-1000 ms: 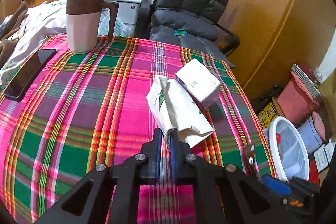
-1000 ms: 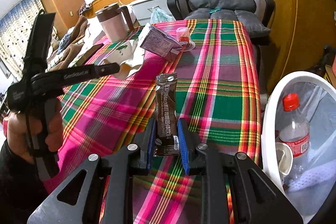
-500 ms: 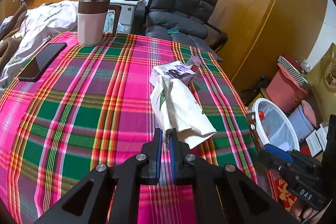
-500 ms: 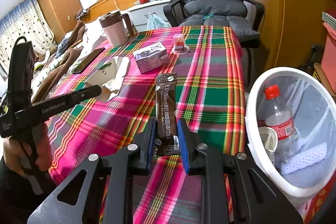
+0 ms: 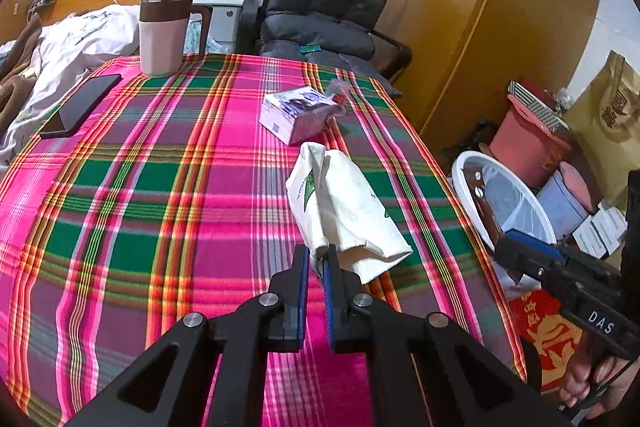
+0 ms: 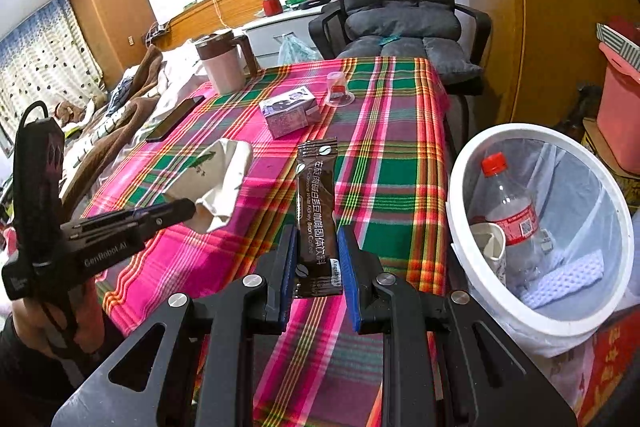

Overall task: Collect trash
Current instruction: 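Carry the paper bag and snack bar to the bin and open both tools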

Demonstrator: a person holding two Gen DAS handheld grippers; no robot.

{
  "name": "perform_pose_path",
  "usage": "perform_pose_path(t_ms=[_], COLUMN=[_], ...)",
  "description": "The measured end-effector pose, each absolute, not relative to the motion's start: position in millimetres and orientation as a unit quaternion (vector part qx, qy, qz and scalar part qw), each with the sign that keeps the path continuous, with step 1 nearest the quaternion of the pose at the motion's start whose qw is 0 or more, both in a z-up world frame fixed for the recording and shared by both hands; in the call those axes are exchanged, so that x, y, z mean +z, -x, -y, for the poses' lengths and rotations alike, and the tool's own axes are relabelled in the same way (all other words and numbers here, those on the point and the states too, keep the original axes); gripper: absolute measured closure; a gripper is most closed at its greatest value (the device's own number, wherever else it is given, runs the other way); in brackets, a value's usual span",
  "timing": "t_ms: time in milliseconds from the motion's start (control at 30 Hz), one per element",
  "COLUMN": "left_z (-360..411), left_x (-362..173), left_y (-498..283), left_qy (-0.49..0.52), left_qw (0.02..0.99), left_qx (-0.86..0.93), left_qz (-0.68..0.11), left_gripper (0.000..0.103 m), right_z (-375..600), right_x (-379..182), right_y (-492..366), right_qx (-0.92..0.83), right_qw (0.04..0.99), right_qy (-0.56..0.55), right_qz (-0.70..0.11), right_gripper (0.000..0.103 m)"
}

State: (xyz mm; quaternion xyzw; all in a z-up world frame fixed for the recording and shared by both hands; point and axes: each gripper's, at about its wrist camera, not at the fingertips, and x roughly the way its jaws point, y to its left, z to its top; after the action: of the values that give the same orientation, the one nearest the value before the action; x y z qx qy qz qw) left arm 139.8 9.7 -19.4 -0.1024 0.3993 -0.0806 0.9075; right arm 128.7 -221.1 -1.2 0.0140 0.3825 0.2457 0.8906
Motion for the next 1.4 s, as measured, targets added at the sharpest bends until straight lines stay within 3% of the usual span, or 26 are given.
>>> perform_pose_path(t_ms=[933,1400], left_z=[23,92], left_x=[-9,2], left_y=[-116,-145], left_qy=[0.083,0.052], left_qw=[0.908,0.9], left_qx=[-0.11,-0.181], left_qz=[-0.397,-0.393], left_gripper=[0.096,0.096], right_z=[233,292], right_x=[1,3], right_y=[-106,-114], right_qx=[0.232,0.155], right_qw=[0.895,0.912], right_qy=[-0.024,-0.057], right_qz=[-0.381,-0.376], right_gripper=[0.079,0.079])
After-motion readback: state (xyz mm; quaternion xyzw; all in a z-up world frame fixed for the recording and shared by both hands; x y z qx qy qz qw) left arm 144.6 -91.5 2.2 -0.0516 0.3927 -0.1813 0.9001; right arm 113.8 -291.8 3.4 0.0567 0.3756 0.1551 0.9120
